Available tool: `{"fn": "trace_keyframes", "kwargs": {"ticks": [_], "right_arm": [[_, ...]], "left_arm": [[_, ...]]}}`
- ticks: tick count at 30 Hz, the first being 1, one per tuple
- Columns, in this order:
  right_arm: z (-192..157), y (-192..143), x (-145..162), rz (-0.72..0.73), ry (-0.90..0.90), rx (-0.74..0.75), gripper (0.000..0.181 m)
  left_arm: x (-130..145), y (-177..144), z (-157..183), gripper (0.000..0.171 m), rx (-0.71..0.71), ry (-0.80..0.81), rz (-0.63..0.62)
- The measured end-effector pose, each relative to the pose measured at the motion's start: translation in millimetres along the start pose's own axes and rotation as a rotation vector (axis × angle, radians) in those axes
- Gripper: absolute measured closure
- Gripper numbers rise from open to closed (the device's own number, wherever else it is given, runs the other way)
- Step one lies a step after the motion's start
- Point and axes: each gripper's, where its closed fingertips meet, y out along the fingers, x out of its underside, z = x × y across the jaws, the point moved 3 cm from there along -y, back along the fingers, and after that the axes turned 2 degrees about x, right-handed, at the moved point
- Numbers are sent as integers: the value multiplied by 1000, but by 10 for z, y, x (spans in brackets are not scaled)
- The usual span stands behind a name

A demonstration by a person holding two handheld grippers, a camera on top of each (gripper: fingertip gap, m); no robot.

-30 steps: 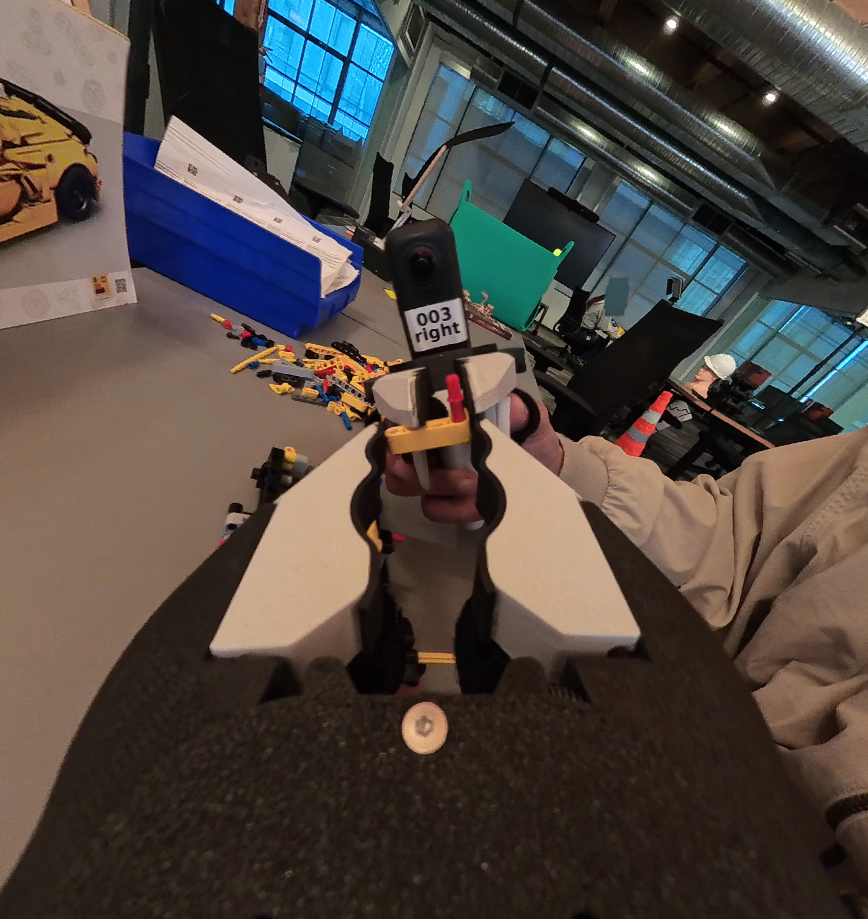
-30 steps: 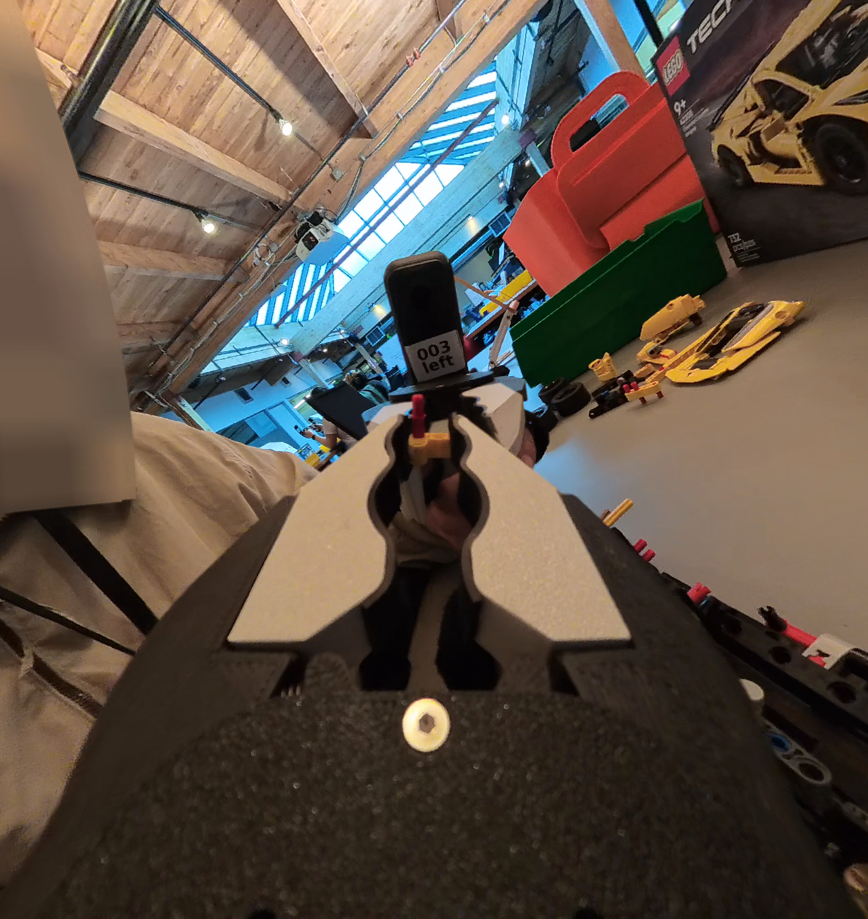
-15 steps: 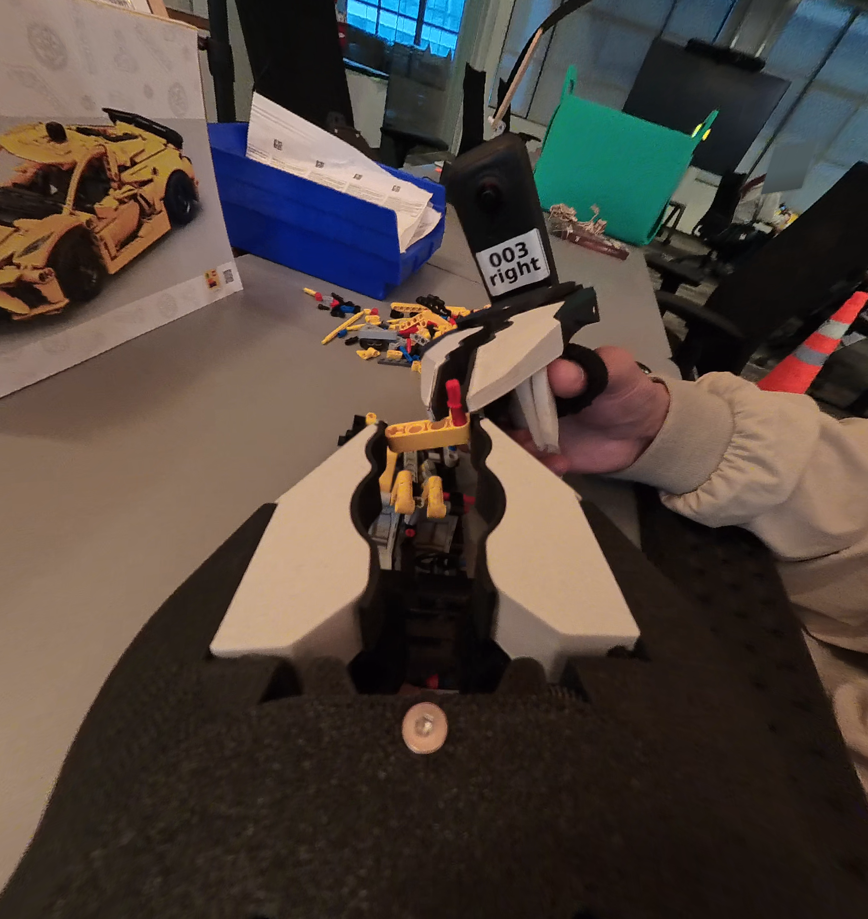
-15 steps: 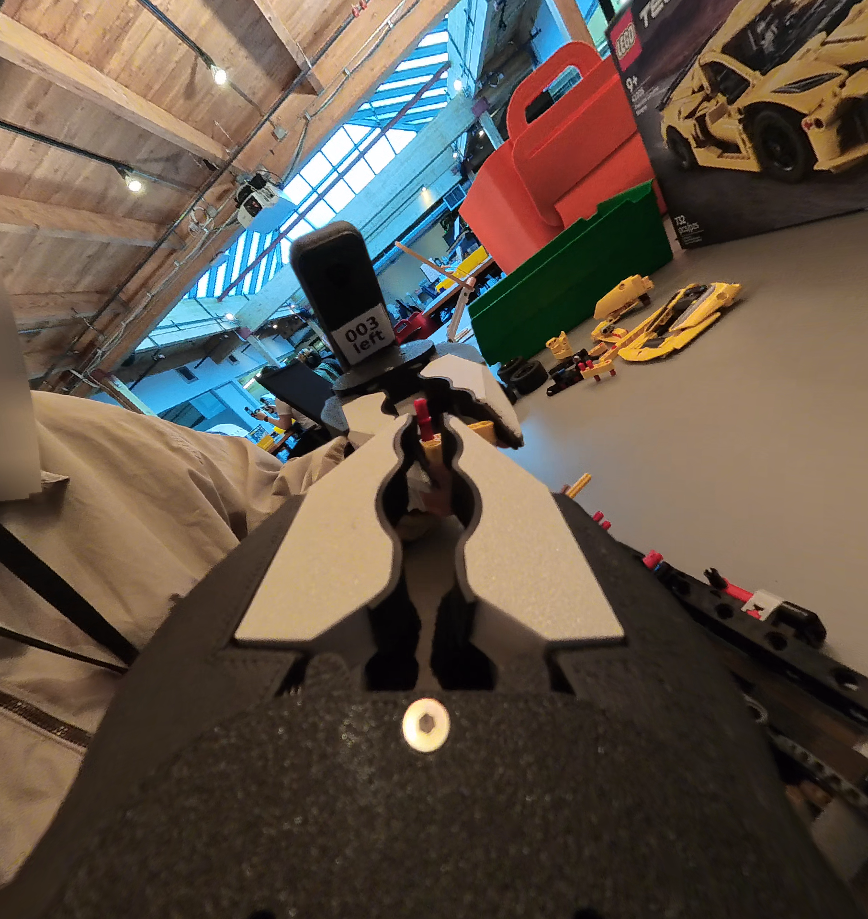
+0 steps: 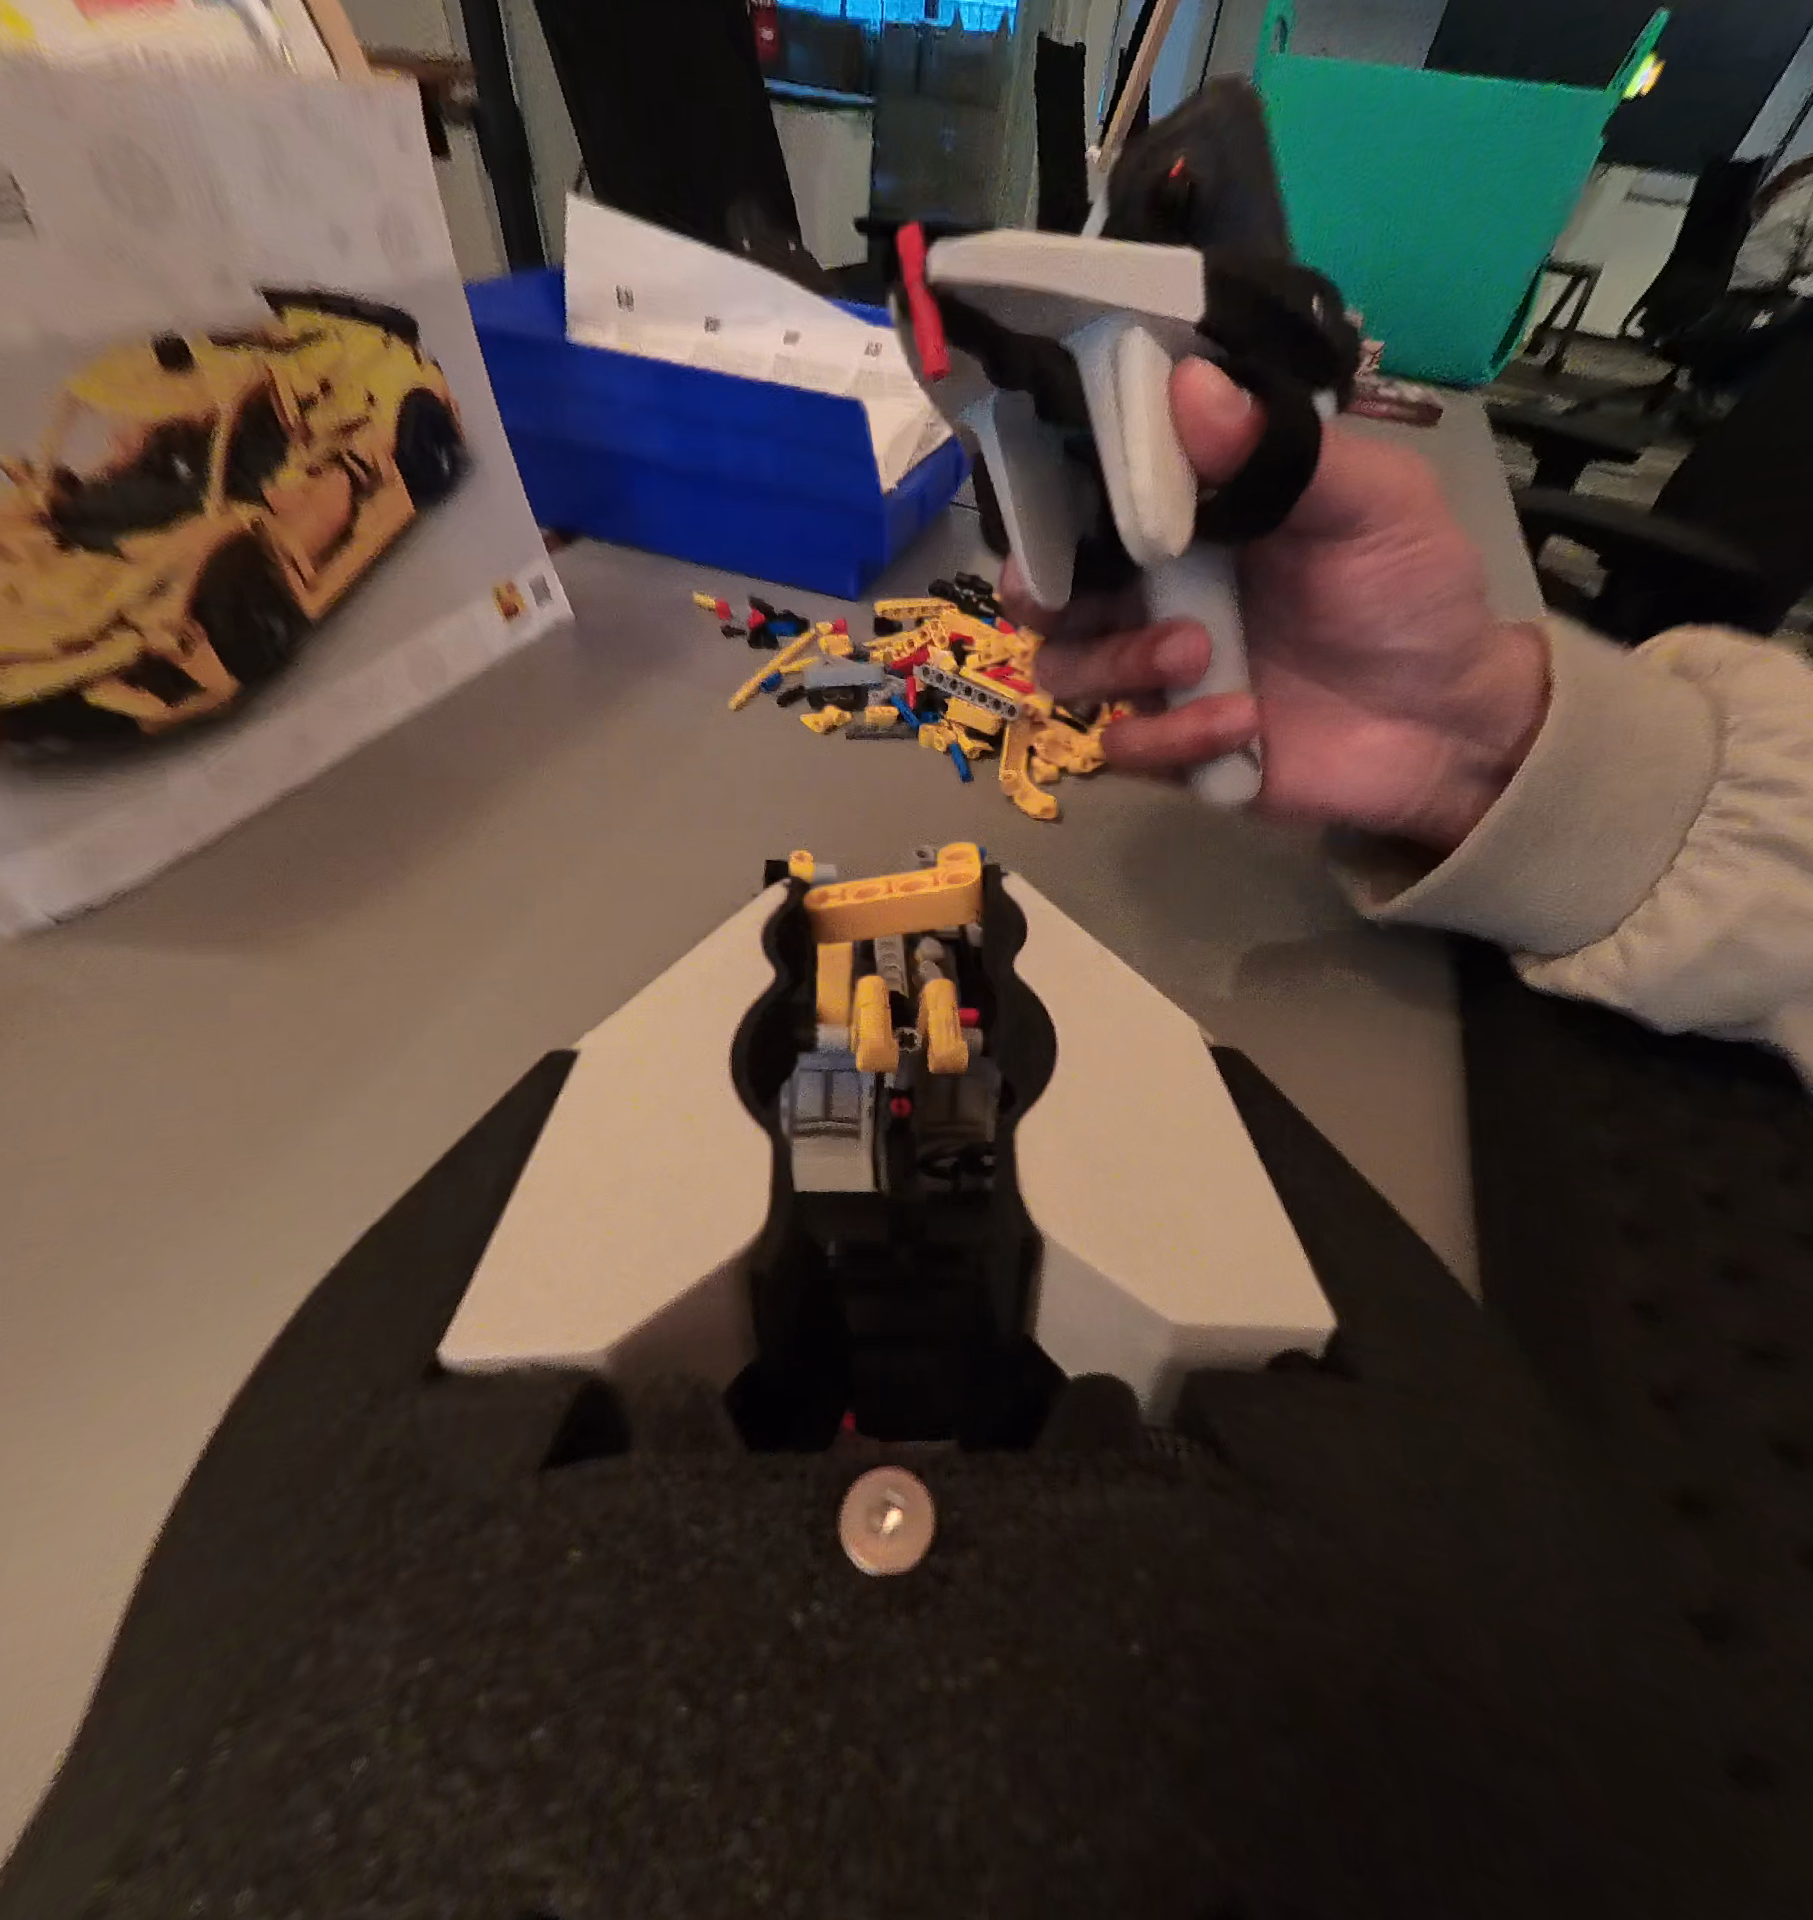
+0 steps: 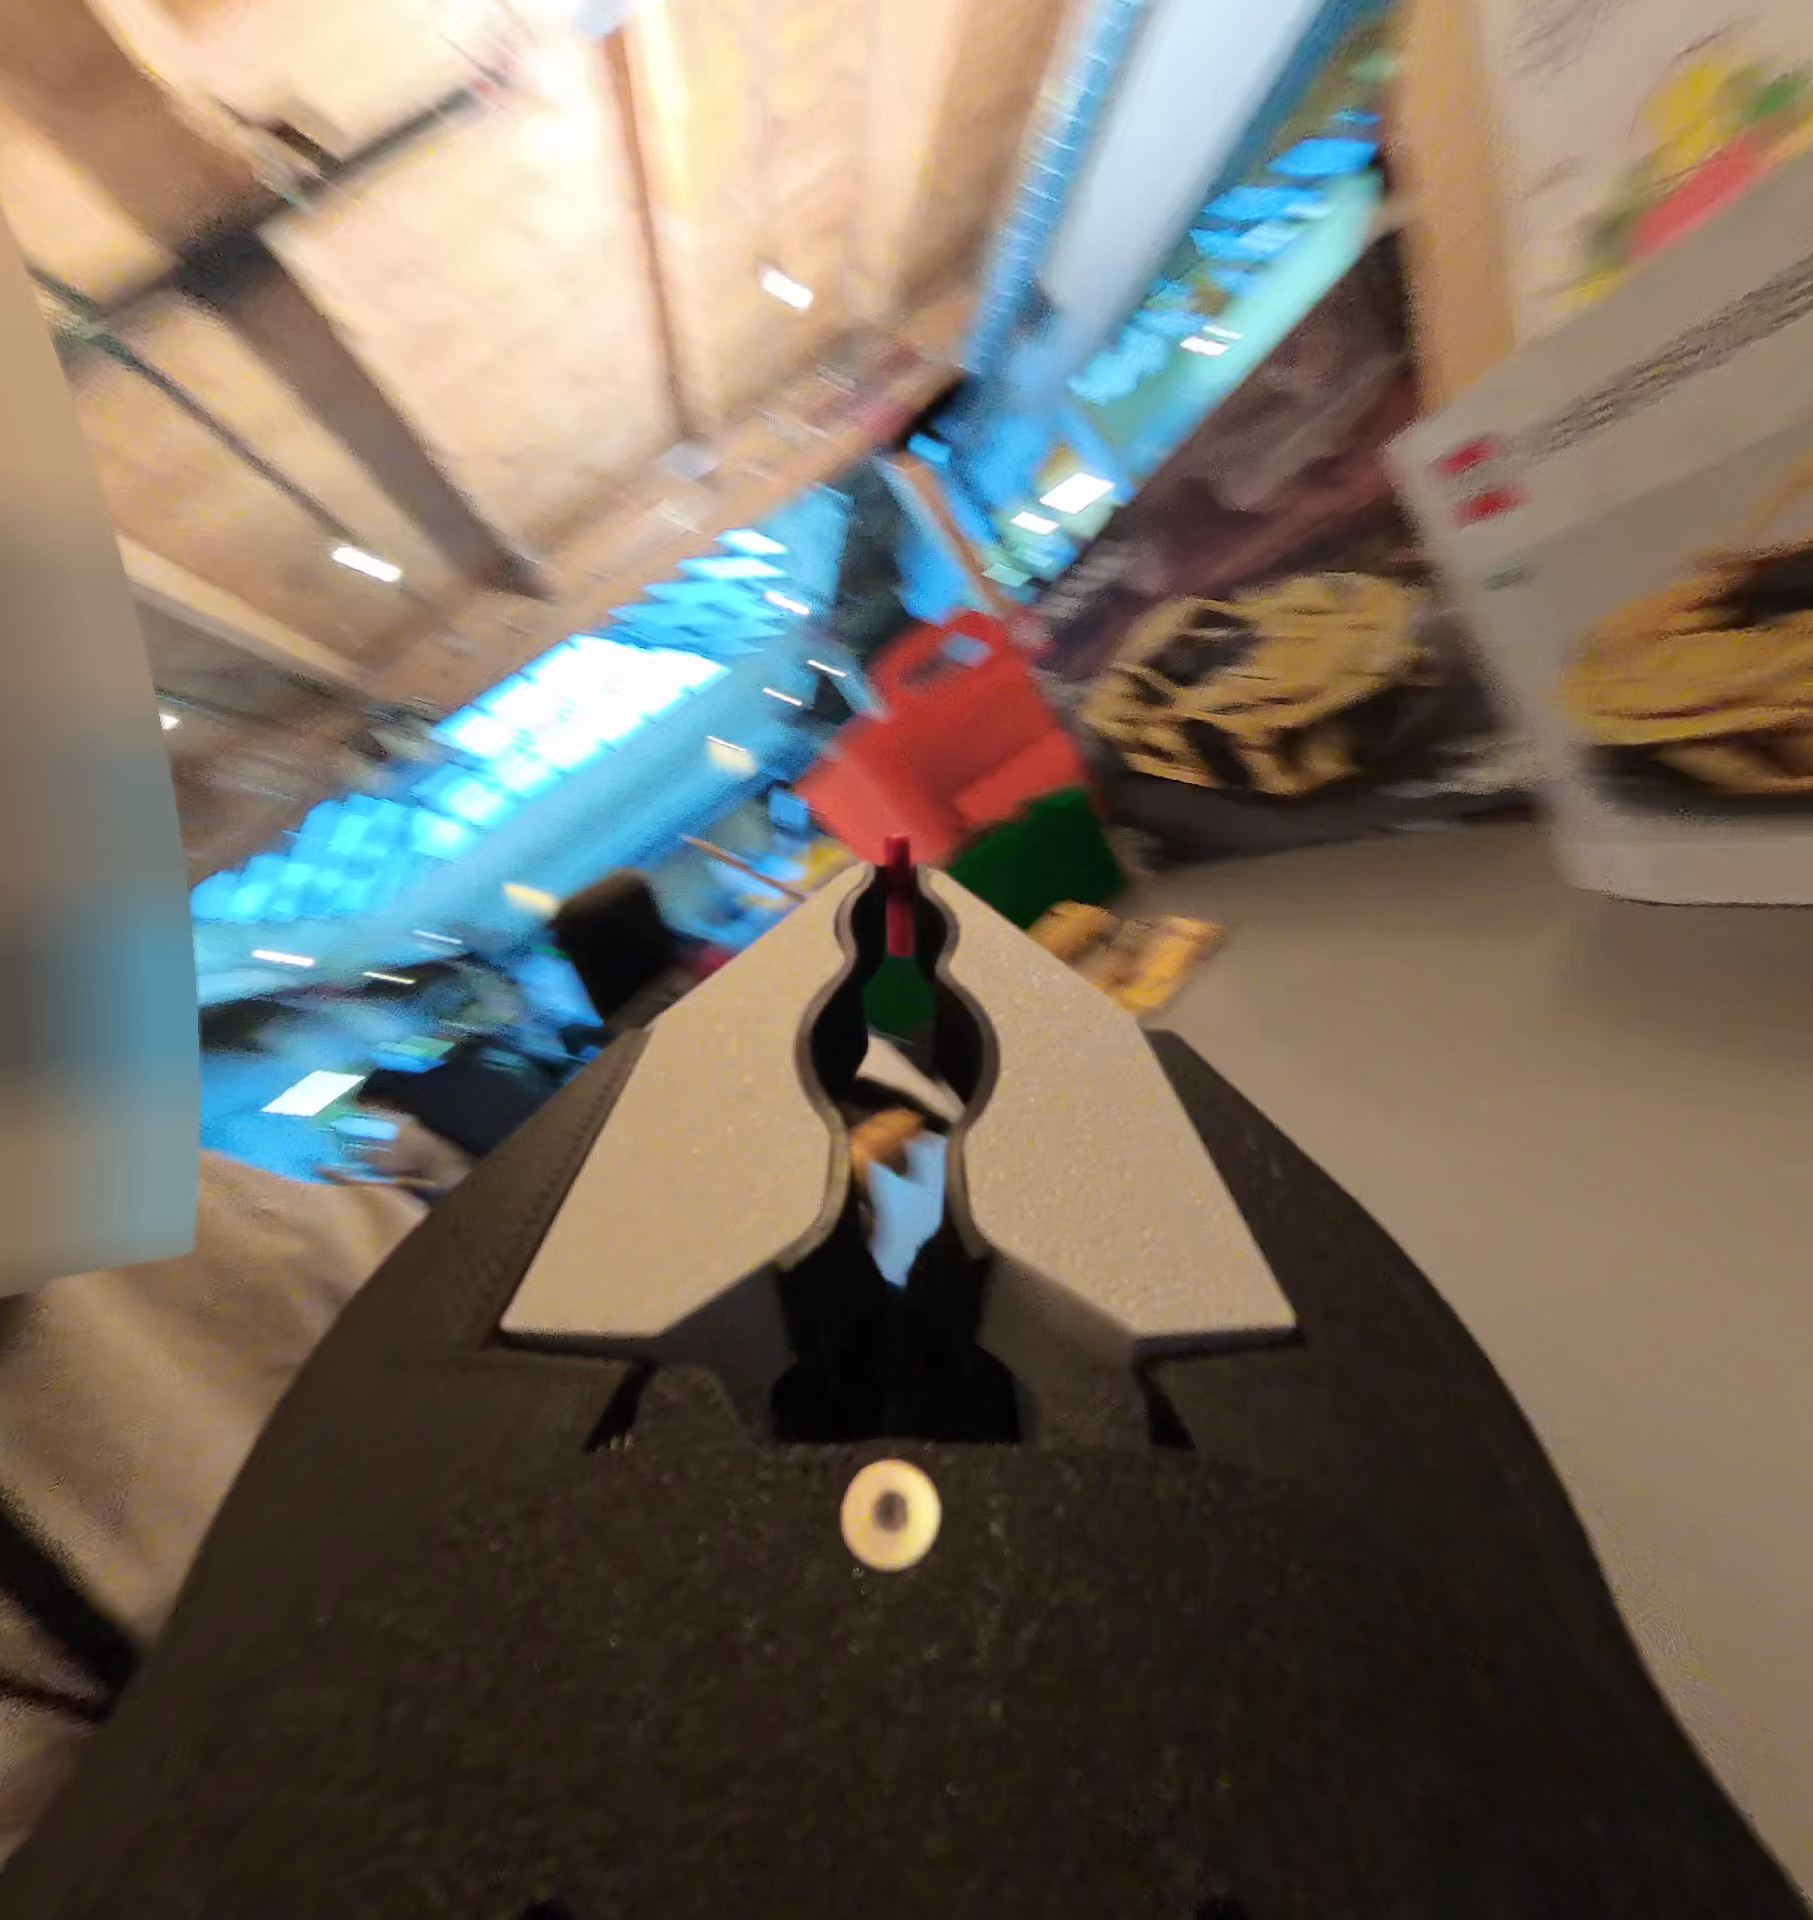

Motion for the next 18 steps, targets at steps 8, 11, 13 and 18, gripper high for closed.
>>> {"fn": "trace_keyframes", "kwargs": {"ticks": [8,11,13,18], "right_arm": [[1081,-1722,-88,-654,-192,1105,174],[995,-1697,-131,-603,-283,1070,163],[886,-1565,-119,-556,-323,1013,161],[30,-381,499,-422,-200,314,156]], "left_arm": [[-131,-15,145,138,-64,308,109],[-99,-1,176,138,-68,347,114],[-87,5,155,138,-92,370,109],[-30,47,163,138,-133,480,69]]}}
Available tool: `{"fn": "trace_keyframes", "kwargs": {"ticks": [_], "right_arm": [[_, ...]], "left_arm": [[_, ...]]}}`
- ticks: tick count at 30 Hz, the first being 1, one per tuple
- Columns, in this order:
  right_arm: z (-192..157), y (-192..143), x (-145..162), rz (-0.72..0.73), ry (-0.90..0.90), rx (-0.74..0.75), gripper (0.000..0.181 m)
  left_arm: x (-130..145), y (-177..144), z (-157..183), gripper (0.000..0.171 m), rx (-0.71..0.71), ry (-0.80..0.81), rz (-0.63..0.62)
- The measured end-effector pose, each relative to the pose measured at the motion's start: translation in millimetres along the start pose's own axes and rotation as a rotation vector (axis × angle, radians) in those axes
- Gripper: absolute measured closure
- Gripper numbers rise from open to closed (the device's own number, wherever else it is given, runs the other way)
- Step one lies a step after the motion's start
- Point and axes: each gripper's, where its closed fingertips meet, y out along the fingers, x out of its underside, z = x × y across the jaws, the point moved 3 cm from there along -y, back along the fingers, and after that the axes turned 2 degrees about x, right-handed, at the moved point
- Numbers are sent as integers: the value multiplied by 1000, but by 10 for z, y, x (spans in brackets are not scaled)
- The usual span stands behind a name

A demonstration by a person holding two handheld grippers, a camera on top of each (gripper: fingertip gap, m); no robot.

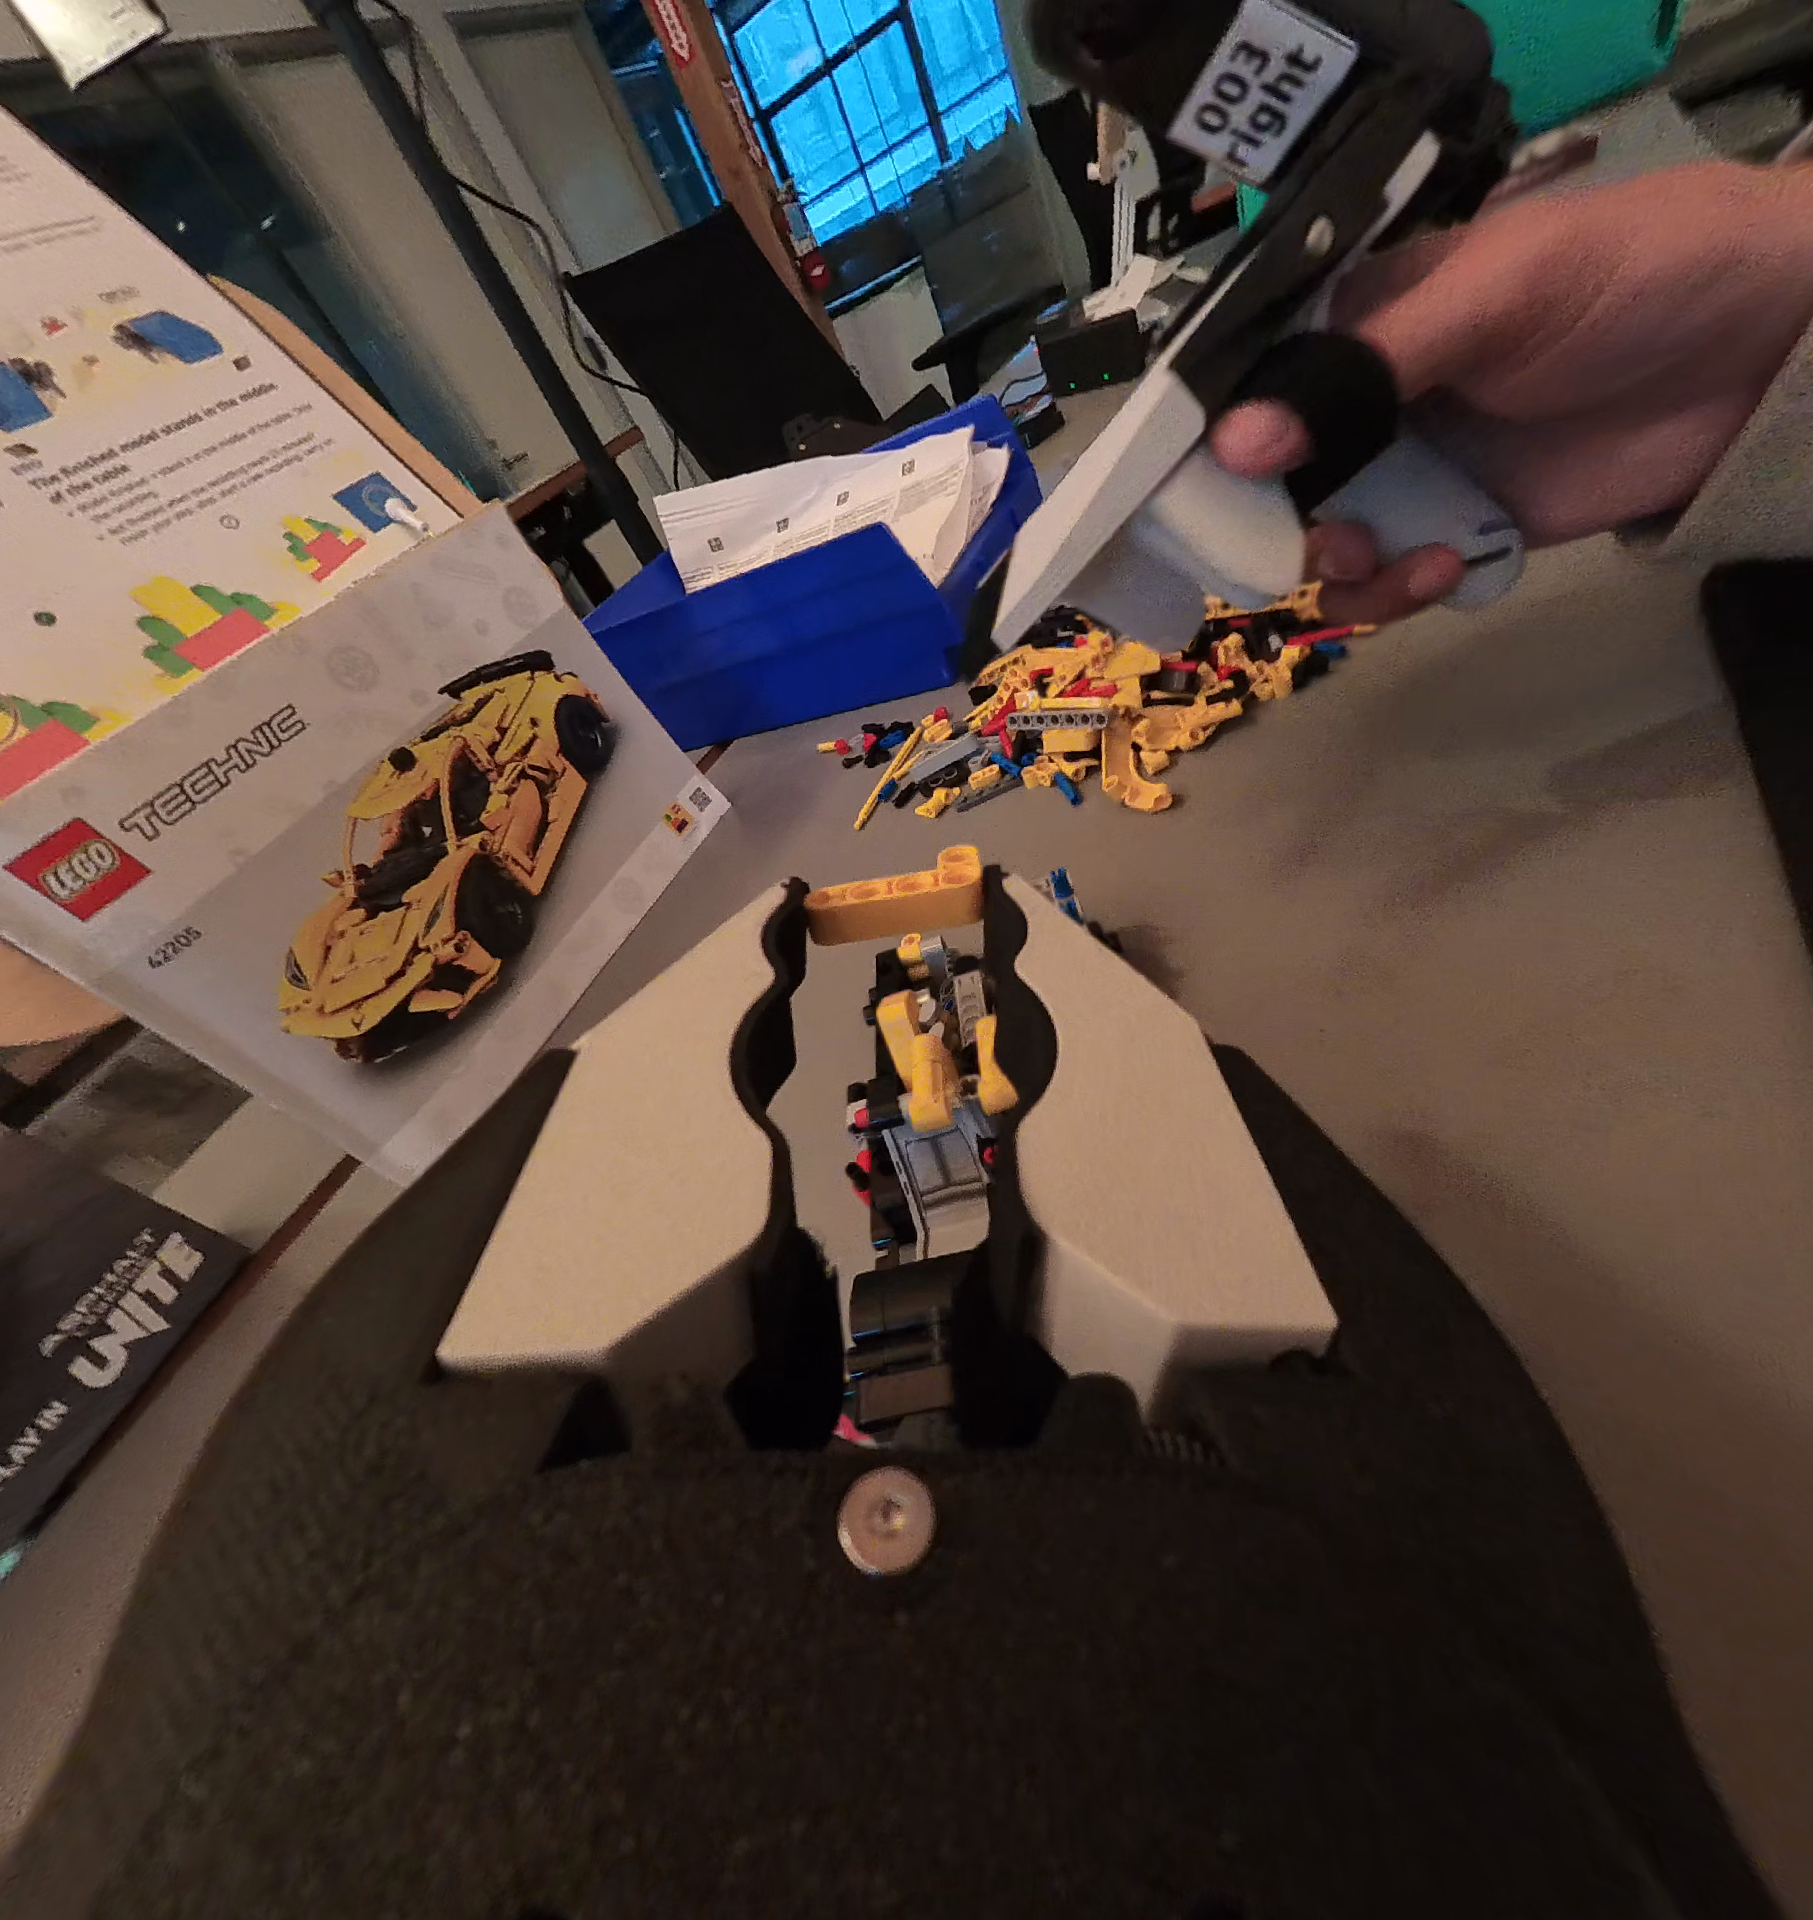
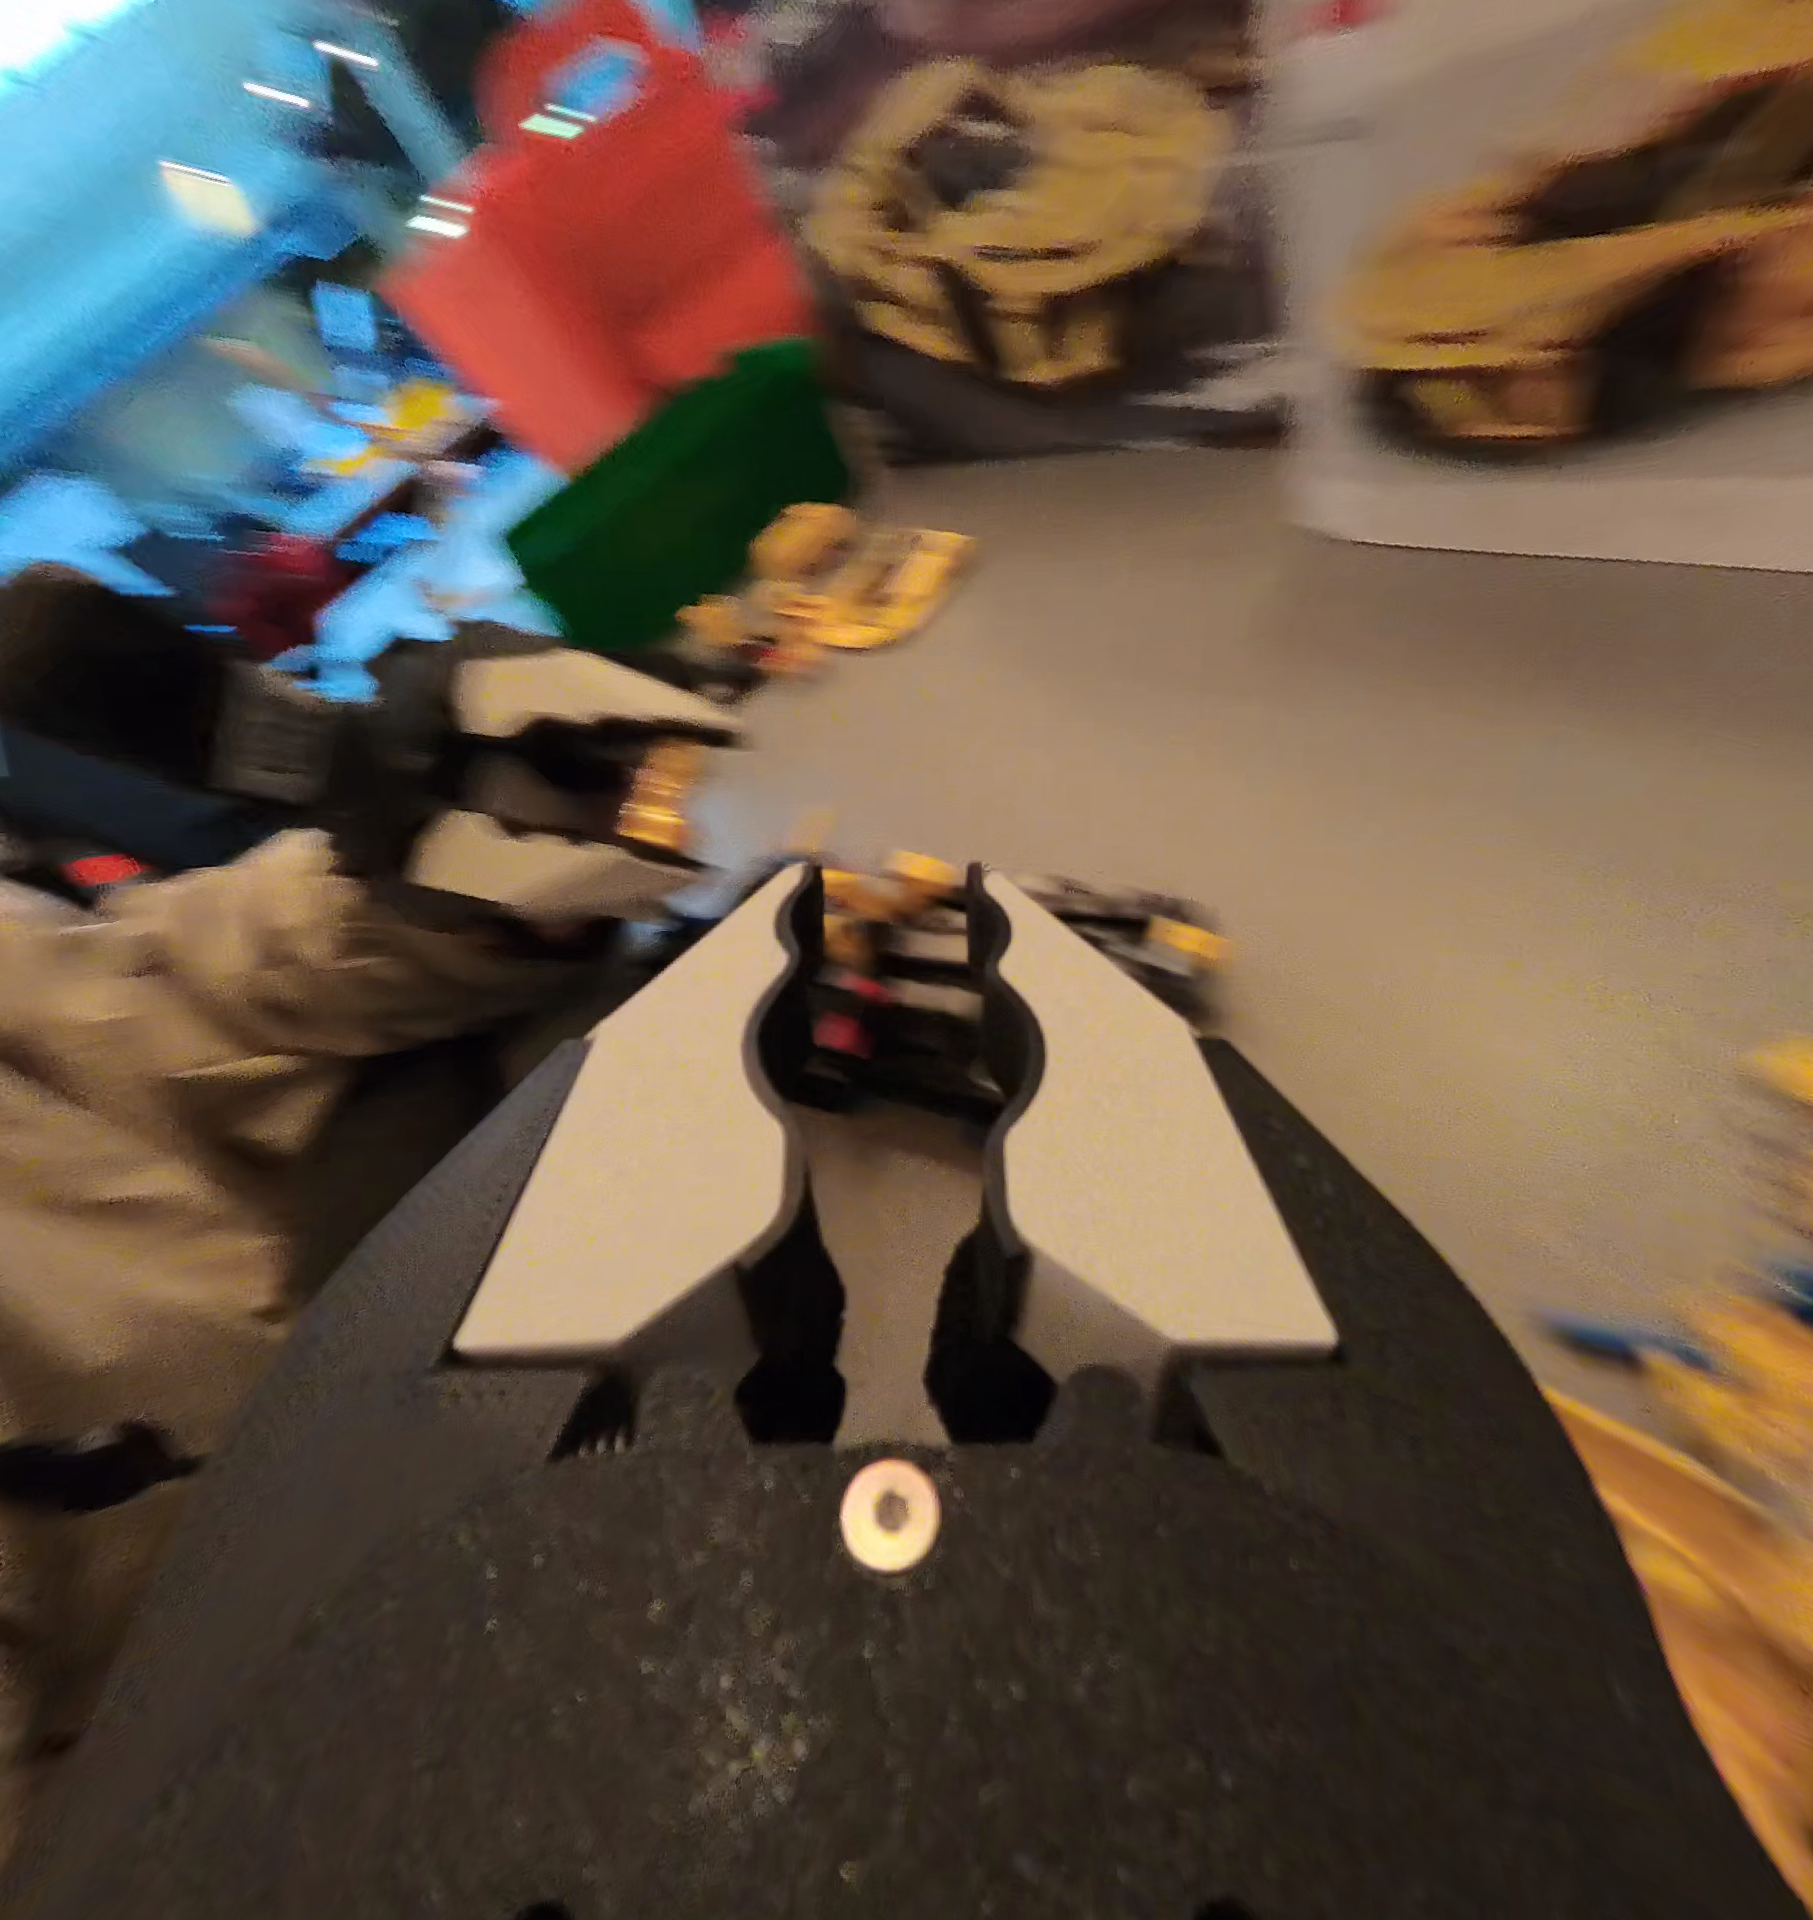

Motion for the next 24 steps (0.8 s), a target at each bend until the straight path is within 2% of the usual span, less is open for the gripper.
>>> {"fn": "trace_keyframes", "kwargs": {"ticks": [2,4,9,10,11,13,15,17,19,21,22,24], "right_arm": [[-380,283,40,-2,-14,-119,154],[-562,479,80,-46,-72,-118,154],[-492,771,200,-144,-168,49,154],[-478,803,227,-159,-156,47,154],[-510,810,235,-163,-137,15,167],[-509,772,199,-149,-162,23,168],[-300,621,116,-150,-236,175,168],[62,280,-20,-159,-291,375,169],[547,-180,-17,-255,-301,598,168],[988,-629,119,-366,-236,764,168],[1141,-794,196,-395,-197,808,168],[1326,-972,280,-374,-158,831,168]], "left_arm": [[48,18,4,138,-27,48,-38],[100,31,2,137,-45,87,-86],[143,32,10,137,-76,172,-143],[136,33,20,137,-78,185,-143],[135,36,24,137,-83,191,-146],[120,42,28,137,-92,154,-149],[189,50,17,135,-75,81,-208],[259,31,23,132,3,-43,-216],[279,-8,24,132,102,-213,-196],[230,-60,15,136,190,-331,-152],[231,-80,35,142,239,-366,-154],[328,-86,61,143,271,-383,-212]]}}
